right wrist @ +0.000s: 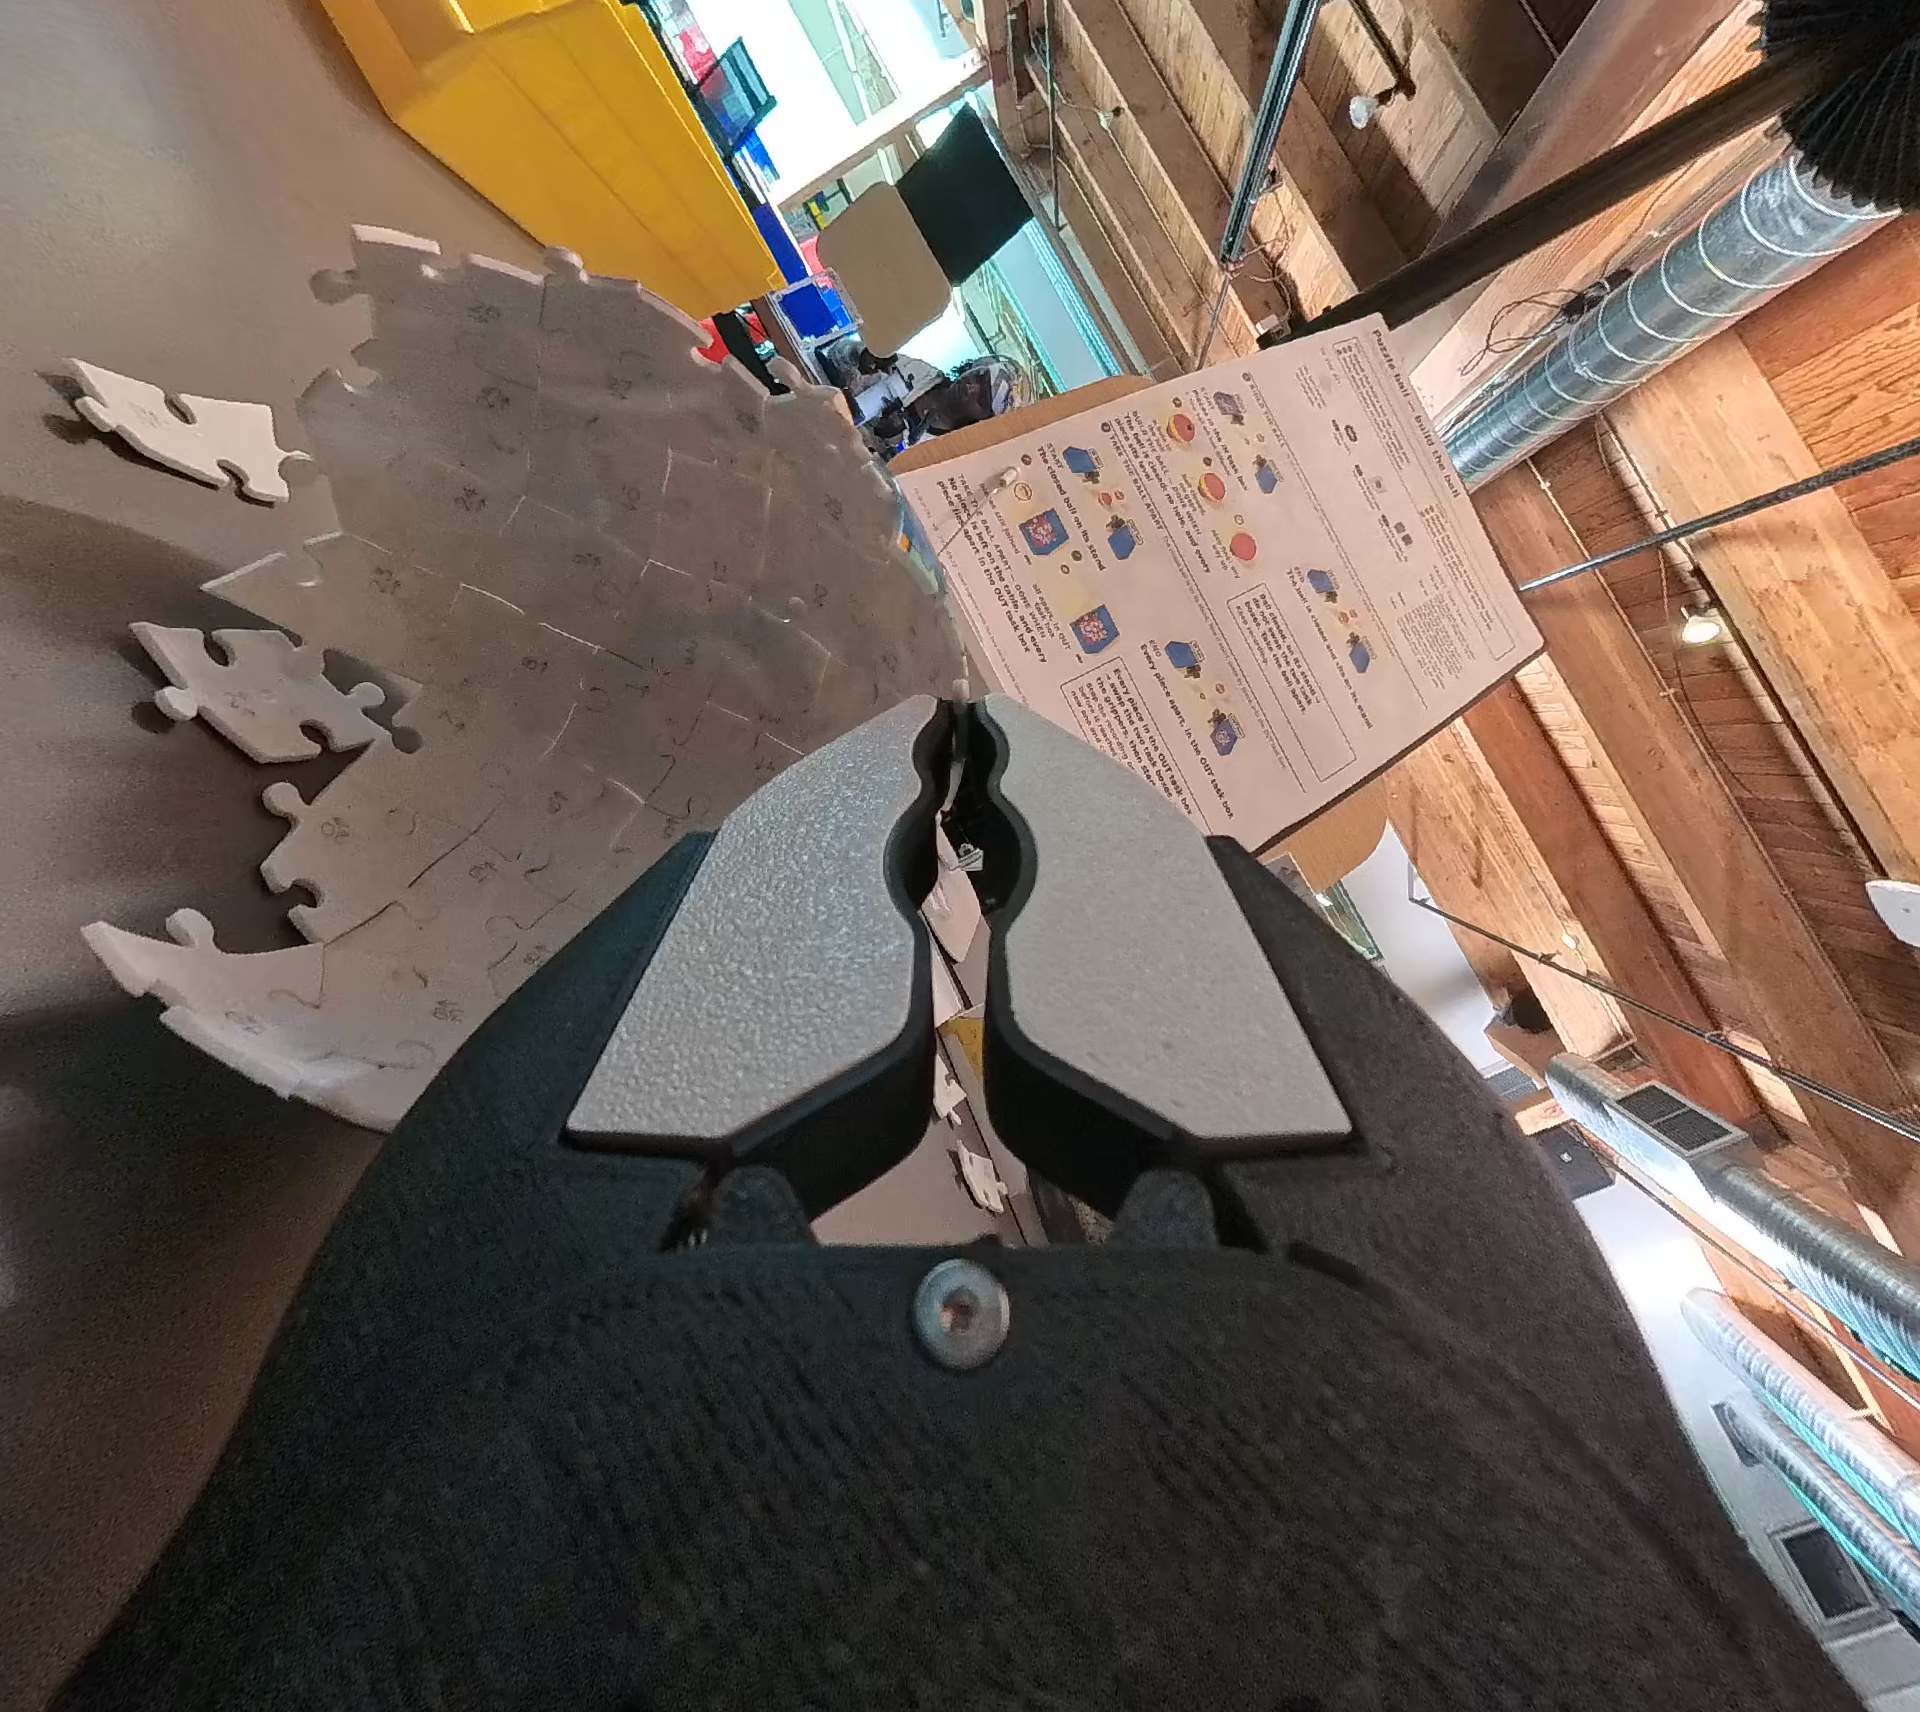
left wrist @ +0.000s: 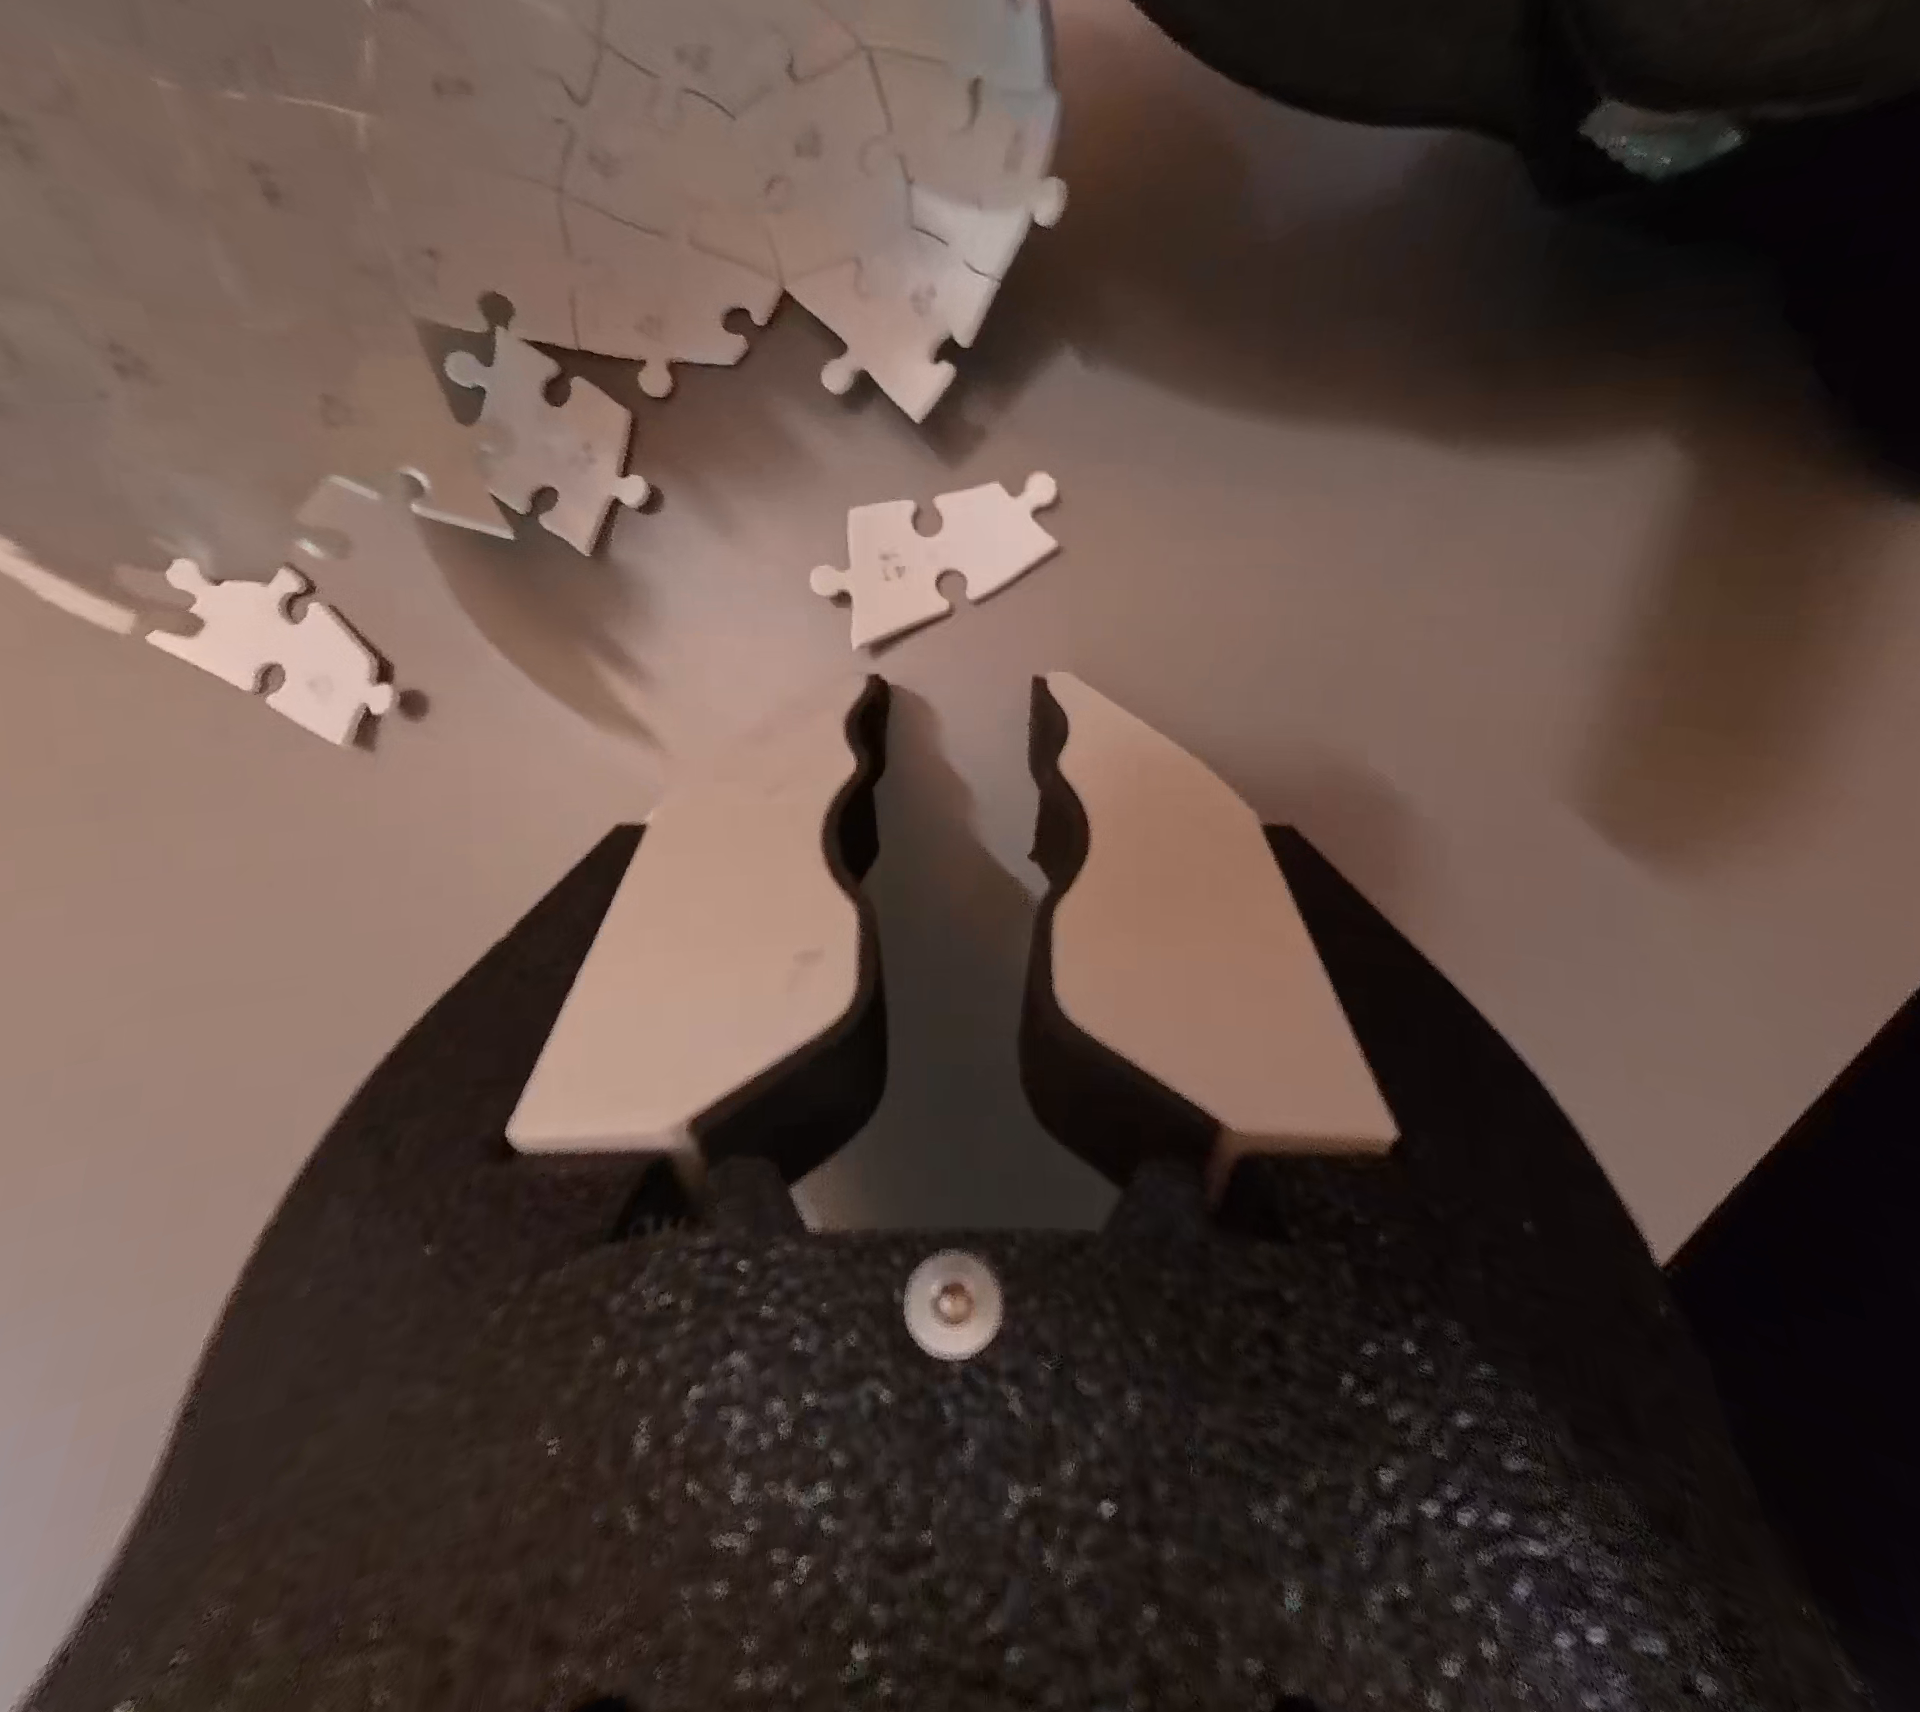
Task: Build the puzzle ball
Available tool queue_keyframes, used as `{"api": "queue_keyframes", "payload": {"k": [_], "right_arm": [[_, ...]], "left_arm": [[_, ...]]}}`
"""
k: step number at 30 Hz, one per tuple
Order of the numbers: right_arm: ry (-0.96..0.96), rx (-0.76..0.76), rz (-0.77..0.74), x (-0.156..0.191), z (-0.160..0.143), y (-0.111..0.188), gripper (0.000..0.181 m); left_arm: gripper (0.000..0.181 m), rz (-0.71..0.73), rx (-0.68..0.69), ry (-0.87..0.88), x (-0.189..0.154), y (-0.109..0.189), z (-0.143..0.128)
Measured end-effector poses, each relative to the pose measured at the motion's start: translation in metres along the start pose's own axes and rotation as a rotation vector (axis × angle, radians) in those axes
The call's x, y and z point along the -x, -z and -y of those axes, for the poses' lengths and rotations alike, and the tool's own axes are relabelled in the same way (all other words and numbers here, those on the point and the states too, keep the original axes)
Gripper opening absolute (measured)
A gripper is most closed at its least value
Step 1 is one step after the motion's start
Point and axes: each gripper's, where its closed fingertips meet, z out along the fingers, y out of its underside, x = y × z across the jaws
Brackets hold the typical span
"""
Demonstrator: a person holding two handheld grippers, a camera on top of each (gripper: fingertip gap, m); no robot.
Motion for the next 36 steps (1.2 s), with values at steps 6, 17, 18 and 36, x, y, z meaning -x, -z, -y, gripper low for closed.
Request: {"api": "queue_keyframes", "payload": {"k": [6, 17, 18, 36], "right_arm": [[-0.001, -0.003, 0.002, 0.0, 0.0, 0.0, 0.003], [-0.019, 0.019, 0.007, 0.0, -0.003, 0.003, 0.003], [-0.024, 0.018, 0.007, 0.0, -0.002, 0.004, 0.003], [-0.101, 0.056, 0.008, 0.0, -0.012, 0.004, 0.004]], "left_arm": [[0.037, 0.09, -0.083, -0.004, 0.017, 0.0, 0.016], [0.029, 0.047, -0.056, -0.018, 0.007, -0.006, 0.012], [0.029, 0.06, -0.071, -0.019, 0.01, -0.002, 0.015], [0.048, 0.48, -0.437, -0.125, 0.107, 0.056, 0.083]]}}
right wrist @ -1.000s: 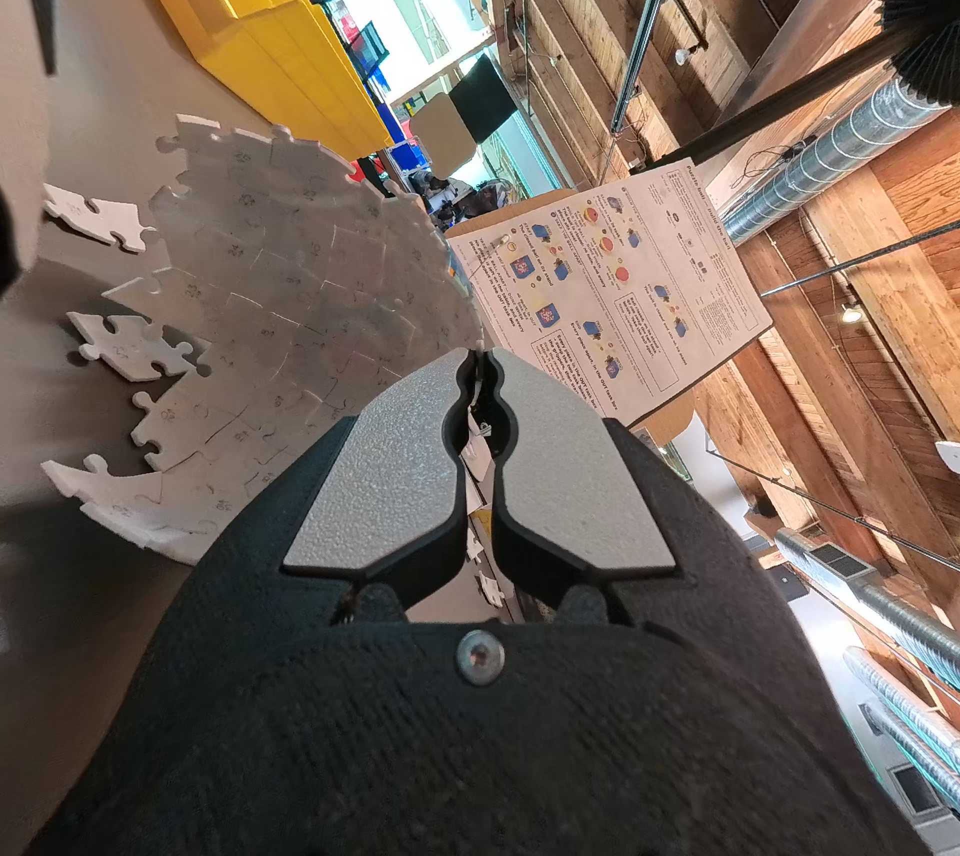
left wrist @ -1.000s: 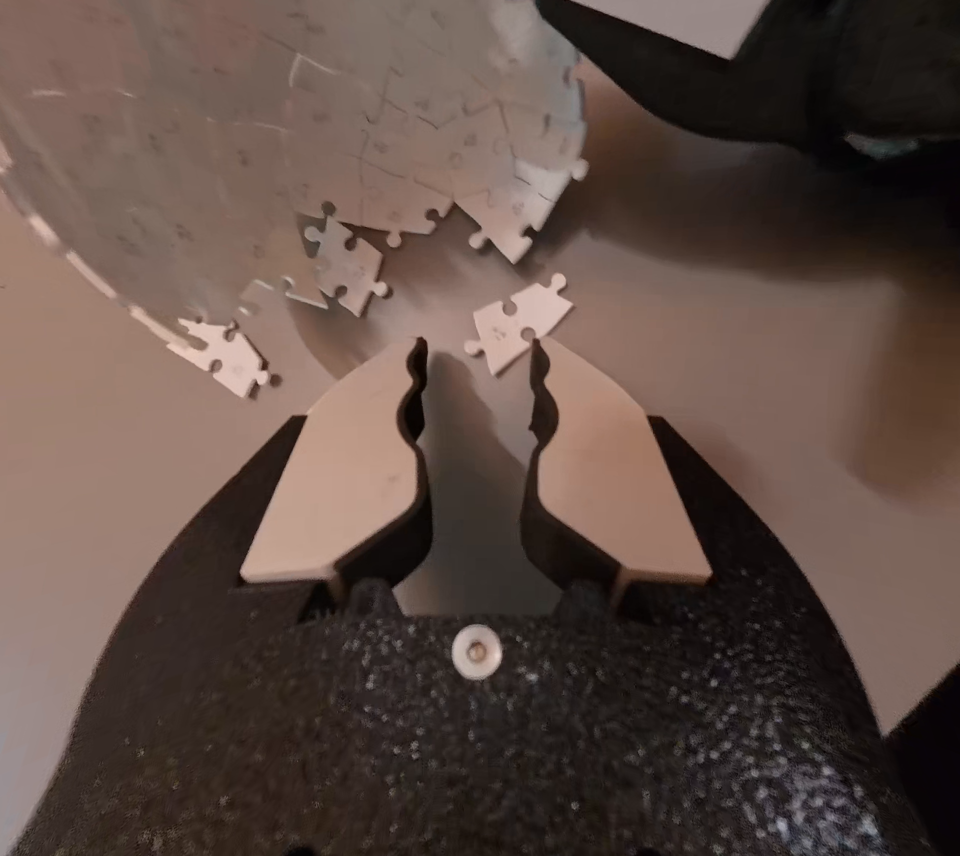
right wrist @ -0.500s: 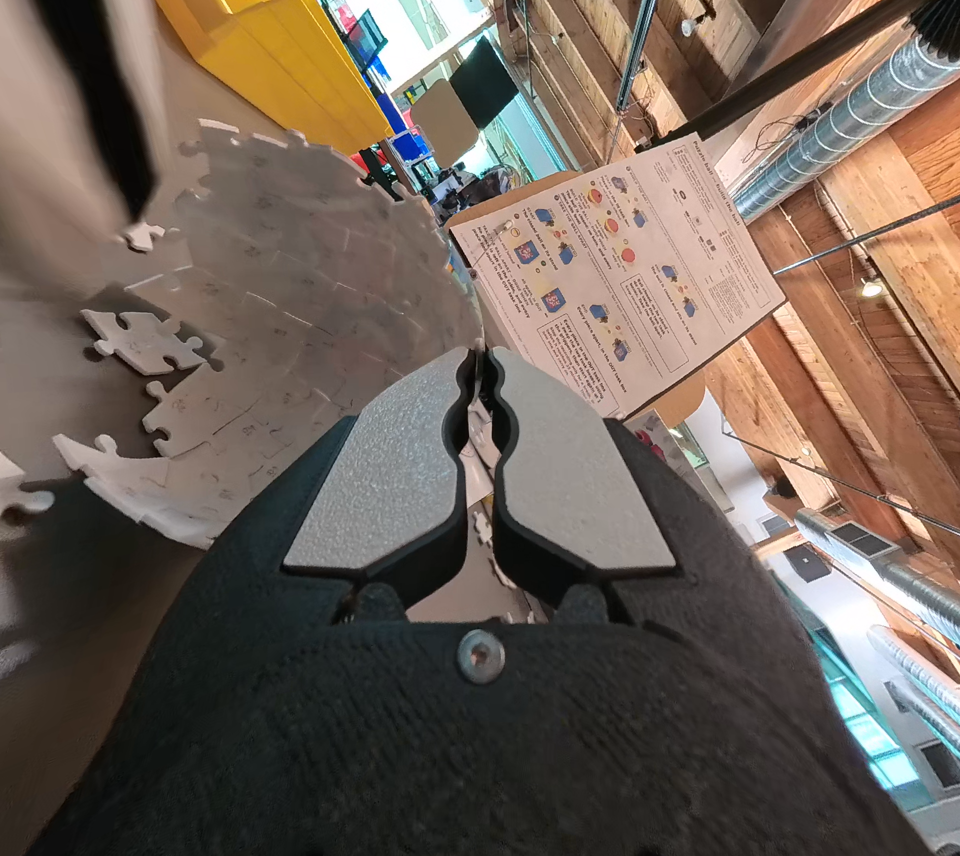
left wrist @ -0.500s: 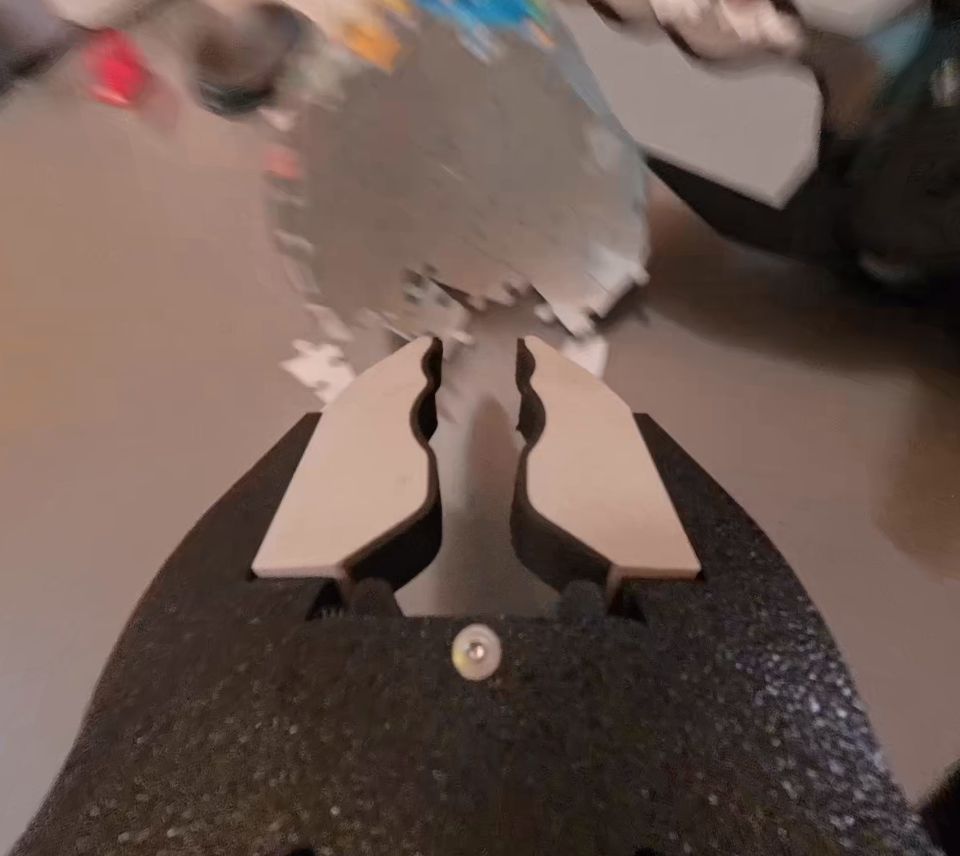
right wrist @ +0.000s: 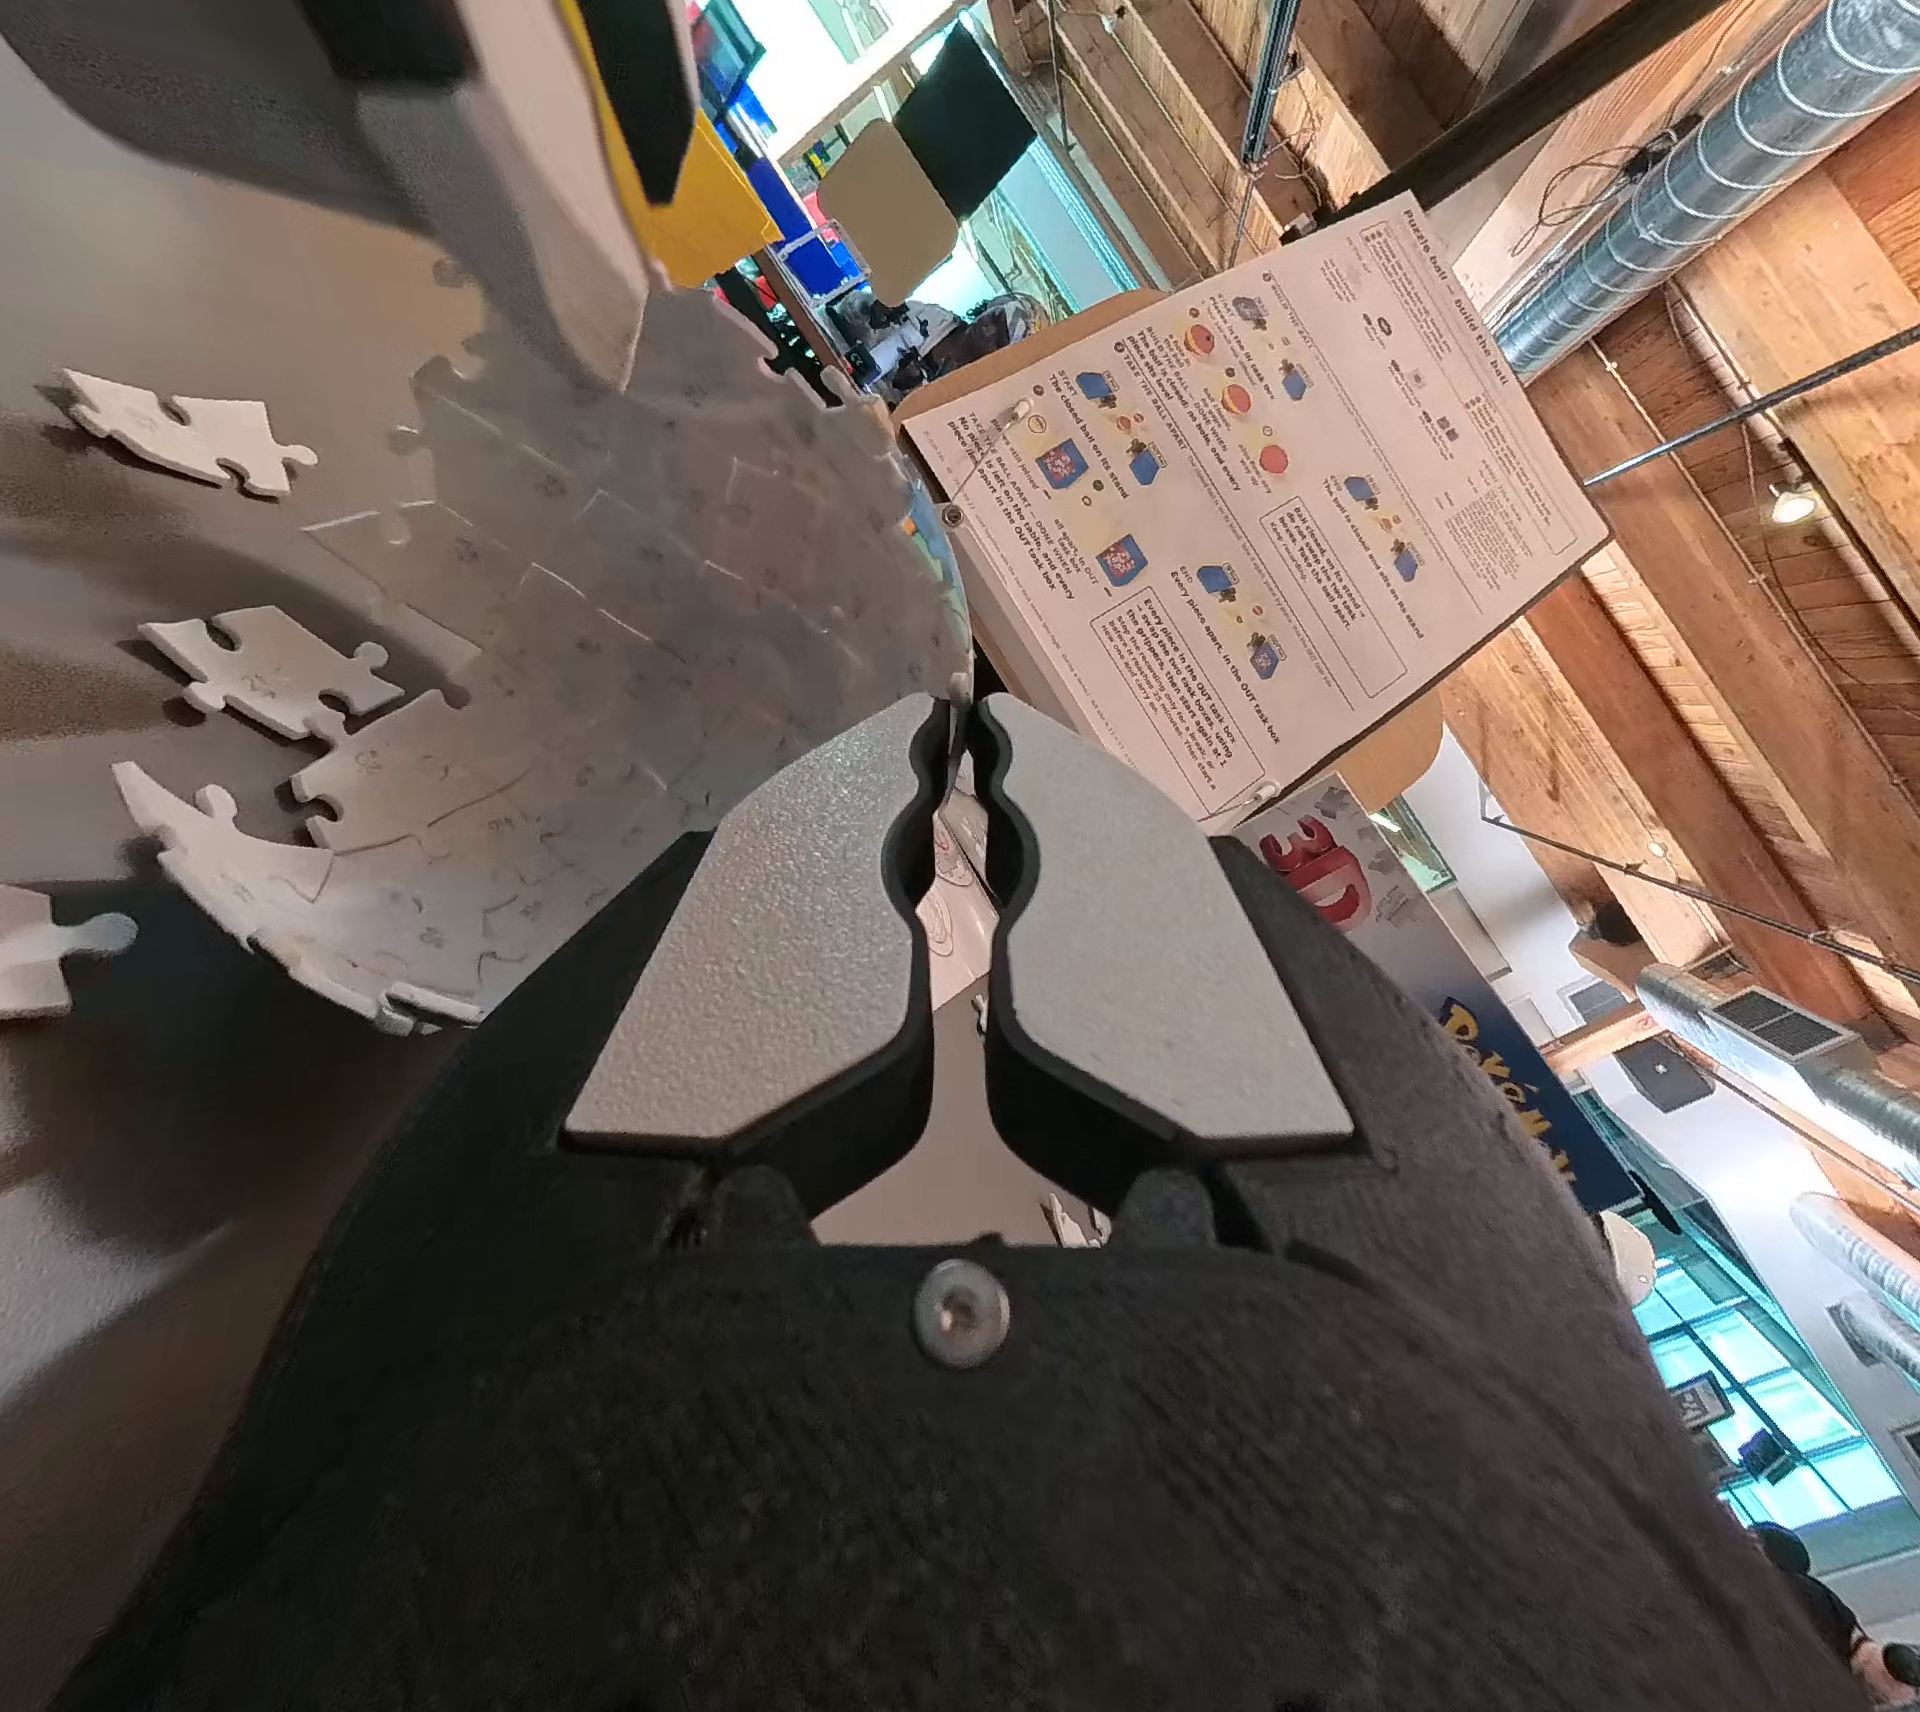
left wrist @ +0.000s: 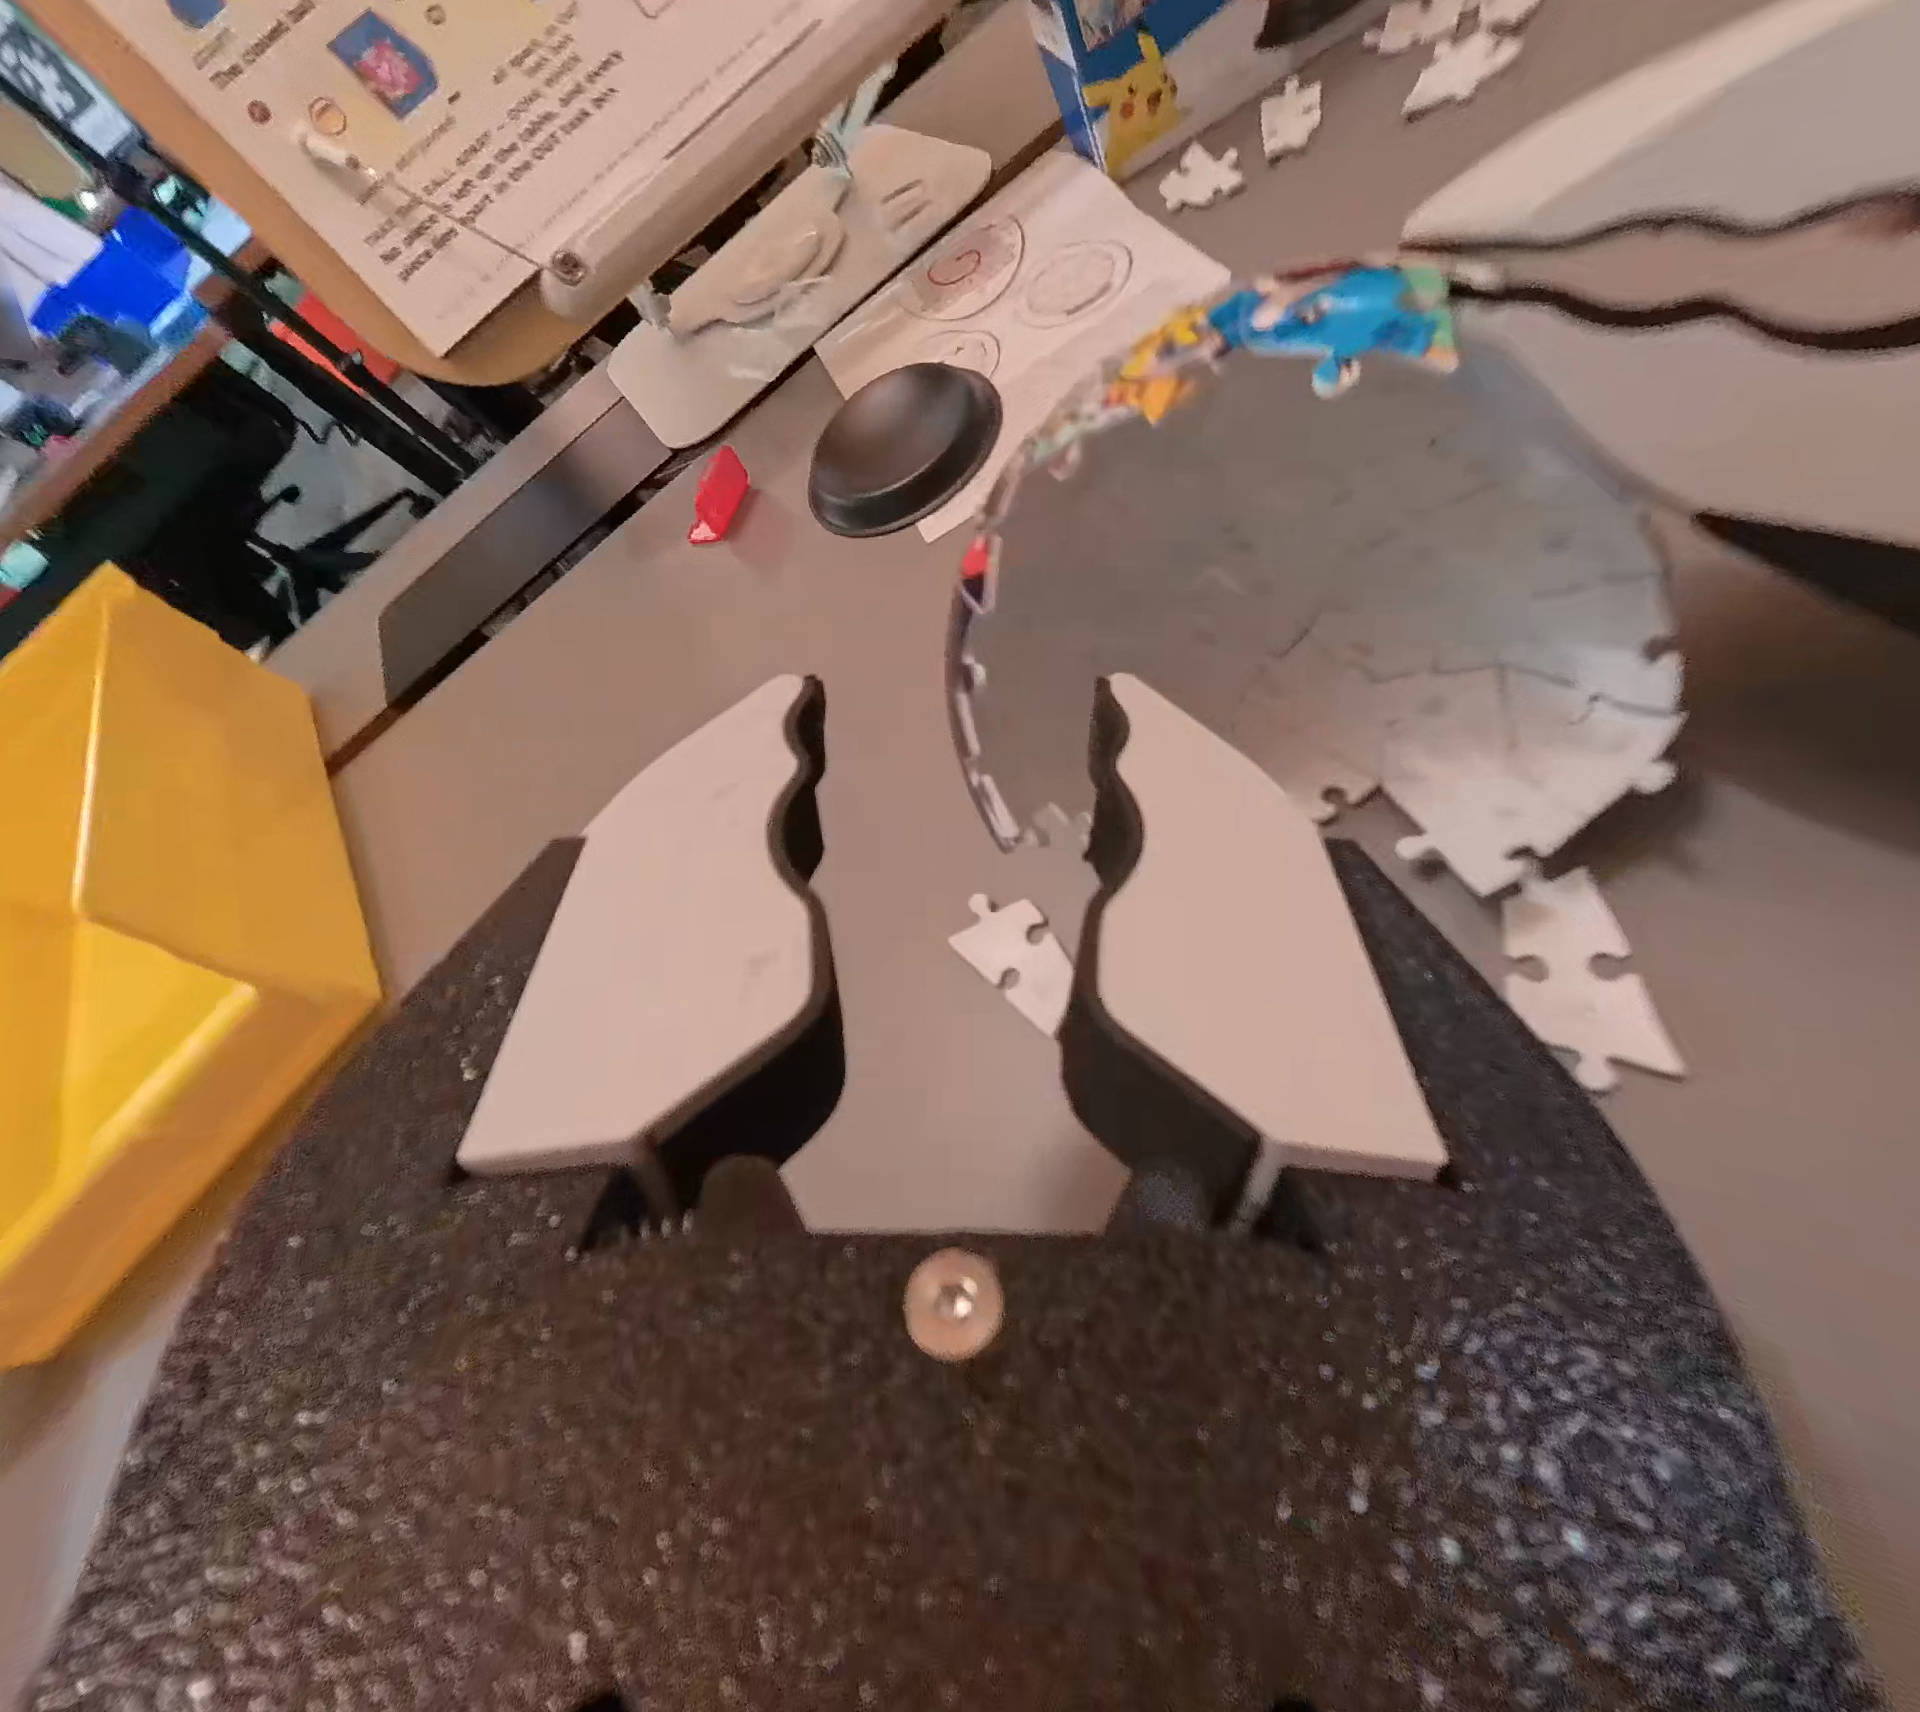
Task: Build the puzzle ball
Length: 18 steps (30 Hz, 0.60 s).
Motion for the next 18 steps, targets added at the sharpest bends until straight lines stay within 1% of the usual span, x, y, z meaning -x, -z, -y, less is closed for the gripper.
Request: {"api": "queue_keyframes", "payload": {"k": [3, 5, 6, 7, 8, 12, 16, 18], "right_arm": [[-0.003, 0.001, 0.0, 0.0, 0.0, 0.0, 0.004], [-0.006, 0.003, 0.0, 0.0, 0.0, 0.0, 0.004], [-0.007, 0.004, 0.0, 0.0, -0.001, 0.0, 0.004], [-0.011, 0.004, 0.0, 0.0, -0.001, 0.0, 0.004], [-0.018, 0.004, 0.0, -0.001, -0.001, 0.0, 0.004], [-0.047, 0.004, 0.011, 0.0, -0.002, 0.0, 0.005], [-0.073, -0.023, 0.013, -0.002, 0.002, 0.001, 0.018], [-0.087, -0.048, -0.003, -0.007, 0.006, 0.003, 0.026]], "left_arm": [[0.036, 0.025, 0.023, -0.072, -0.003, -0.014, -0.007], [0.027, 0.049, -0.009, -0.079, -0.004, -0.019, -0.006], [0.019, 0.077, -0.025, -0.089, -0.002, -0.021, -0.005], [0.007, 0.11, -0.042, -0.104, 0.001, -0.021, -0.003], [0.003, 0.143, -0.058, -0.12, 0.003, -0.02, -0.001], [0.003, 0.196, -0.09, -0.167, 0.003, -0.02, 0.0], [0.002, 0.229, -0.113, -0.155, 0.005, -0.02, 0.003], [0.002, 0.245, -0.132, -0.184, 0.004, -0.02, 0.006]]}}
